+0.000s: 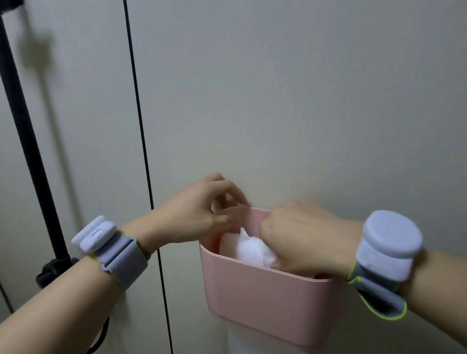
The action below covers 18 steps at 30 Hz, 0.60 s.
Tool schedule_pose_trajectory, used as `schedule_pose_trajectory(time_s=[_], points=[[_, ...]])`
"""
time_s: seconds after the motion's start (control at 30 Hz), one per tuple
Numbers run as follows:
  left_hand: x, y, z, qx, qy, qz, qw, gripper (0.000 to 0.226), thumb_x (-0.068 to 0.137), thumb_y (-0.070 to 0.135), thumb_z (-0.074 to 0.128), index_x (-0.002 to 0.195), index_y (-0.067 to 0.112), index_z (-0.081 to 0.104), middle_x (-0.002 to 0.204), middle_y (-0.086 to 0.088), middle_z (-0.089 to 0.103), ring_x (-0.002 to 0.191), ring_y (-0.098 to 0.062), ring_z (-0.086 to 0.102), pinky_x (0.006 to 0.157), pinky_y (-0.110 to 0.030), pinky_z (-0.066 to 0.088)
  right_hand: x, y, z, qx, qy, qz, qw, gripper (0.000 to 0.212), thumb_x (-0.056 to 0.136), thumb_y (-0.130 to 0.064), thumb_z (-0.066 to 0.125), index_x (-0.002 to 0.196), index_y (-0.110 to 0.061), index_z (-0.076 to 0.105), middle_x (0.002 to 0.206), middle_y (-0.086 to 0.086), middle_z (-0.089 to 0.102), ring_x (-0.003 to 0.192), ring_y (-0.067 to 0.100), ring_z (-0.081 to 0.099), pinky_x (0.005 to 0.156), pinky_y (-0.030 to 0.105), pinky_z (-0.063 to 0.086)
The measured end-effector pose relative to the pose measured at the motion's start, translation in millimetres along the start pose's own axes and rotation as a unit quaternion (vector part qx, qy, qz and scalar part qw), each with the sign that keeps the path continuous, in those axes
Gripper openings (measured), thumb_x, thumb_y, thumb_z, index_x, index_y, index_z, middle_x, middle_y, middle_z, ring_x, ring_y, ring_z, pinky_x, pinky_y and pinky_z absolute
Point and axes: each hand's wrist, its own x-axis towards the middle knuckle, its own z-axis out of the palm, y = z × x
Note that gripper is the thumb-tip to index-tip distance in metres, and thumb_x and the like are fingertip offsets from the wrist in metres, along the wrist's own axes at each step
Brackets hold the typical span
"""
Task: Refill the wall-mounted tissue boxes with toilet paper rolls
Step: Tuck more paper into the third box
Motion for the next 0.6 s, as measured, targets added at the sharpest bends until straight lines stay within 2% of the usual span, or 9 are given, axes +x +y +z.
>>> schedule_pose_trajectory(time_s=[0.07,0.13,0.17,0.23,0.33,0.4,0.47,0.53,0.6], points=[[-2.8,-4.8,1.7,-0.027,0.020,-0.067,0.997,0.025,0.082,0.010,0.068,0.097,0.031,0.071,0.098,0.008,0.068,0.085,-0.009,0.068,0.076,-0.029,0.057,1.0,-0.1,9.1,0.003,-0.002,-0.012,1.000,0.006,0.088,-0.020,0.053,0.085,-0.017,0.049,0.092,0.008,0.065,0.083,0.033,0.062,0.056,0.030,0.032],[-6.6,-6.6,4.5,-0.087,0.043,-0.120,0.988,0.018,0.084,0.011,0.068,0.092,0.027,0.073,0.090,0.007,0.073,0.081,-0.012,0.071,0.064,-0.024,0.056,1.4,0.6,17.8,0.028,0.006,-0.026,0.999,0.018,0.091,-0.017,0.049,0.106,-0.016,0.040,0.094,0.008,0.063,0.084,0.033,0.061,0.058,0.034,0.037],[-8.6,-6.5,6.4,-0.109,0.053,-0.137,0.983,0.014,0.085,0.013,0.069,0.091,0.025,0.074,0.088,0.007,0.074,0.080,-0.013,0.071,0.062,-0.022,0.054,1.0,2.2,20.5,0.040,0.008,-0.036,0.998,0.023,0.091,-0.016,0.048,0.109,-0.016,0.033,0.092,0.007,0.061,0.082,0.034,0.059,0.057,0.035,0.038],[-12.8,-4.7,9.6,-0.135,0.078,-0.164,0.974,0.009,0.087,0.019,0.071,0.091,0.025,0.075,0.089,0.008,0.075,0.082,-0.013,0.071,0.066,-0.023,0.055,-1.2,5.1,21.4,0.064,0.004,-0.061,0.996,0.023,0.093,-0.020,0.047,0.104,-0.019,0.028,0.094,0.006,0.057,0.080,0.032,0.054,0.057,0.035,0.037],[-22.6,3.2,12.7,-0.153,0.114,-0.190,0.963,0.011,0.091,0.029,0.067,0.100,0.028,0.074,0.095,0.010,0.074,0.089,-0.010,0.070,0.082,-0.030,0.058,-4.6,15.1,14.8,0.100,-0.016,-0.093,0.990,0.025,0.092,-0.034,0.053,0.108,-0.021,0.038,0.107,0.001,0.048,0.079,0.025,0.043,0.064,0.036,0.039],[-31.7,12.2,16.6,-0.169,0.156,-0.211,0.950,0.015,0.093,0.032,0.064,0.106,0.029,0.072,0.101,0.009,0.073,0.096,-0.011,0.069,0.088,-0.030,0.055,-6.3,24.3,10.3,0.137,-0.040,-0.100,0.985,0.028,0.092,-0.038,0.054,0.115,-0.022,0.048,0.113,-0.001,0.047,0.091,0.024,0.050,0.074,0.033,0.041],[-43.1,24.4,22.9,-0.177,0.205,-0.233,0.934,0.015,0.095,0.032,0.062,0.106,0.029,0.071,0.104,0.009,0.072,0.099,-0.009,0.067,0.087,-0.026,0.052,-6.2,31.7,10.8,0.156,-0.045,-0.112,0.980,0.027,0.095,-0.034,0.051,0.118,-0.020,0.057,0.118,-0.001,0.051,0.104,0.022,0.054,0.081,0.030,0.042],[-54.1,35.4,33.9,-0.184,0.251,-0.253,0.916,0.016,0.096,0.031,0.060,0.106,0.028,0.072,0.103,0.010,0.073,0.098,-0.010,0.068,0.083,-0.026,0.053,-5.6,35.0,16.0,0.172,-0.022,-0.124,0.977,0.026,0.094,-0.030,0.049,0.109,-0.016,0.064,0.111,0.003,0.061,0.101,0.025,0.058,0.084,0.035,0.048],[-64.3,48.0,47.6,-0.202,0.304,-0.275,0.890,0.016,0.097,0.028,0.060,0.107,0.025,0.072,0.101,0.008,0.075,0.096,-0.015,0.070,0.080,-0.030,0.055,-5.8,36.9,23.3,0.192,0.004,-0.124,0.973,0.025,0.091,-0.030,0.050,0.095,-0.013,0.067,0.092,0.007,0.066,0.087,0.027,0.060,0.075,0.038,0.051]])
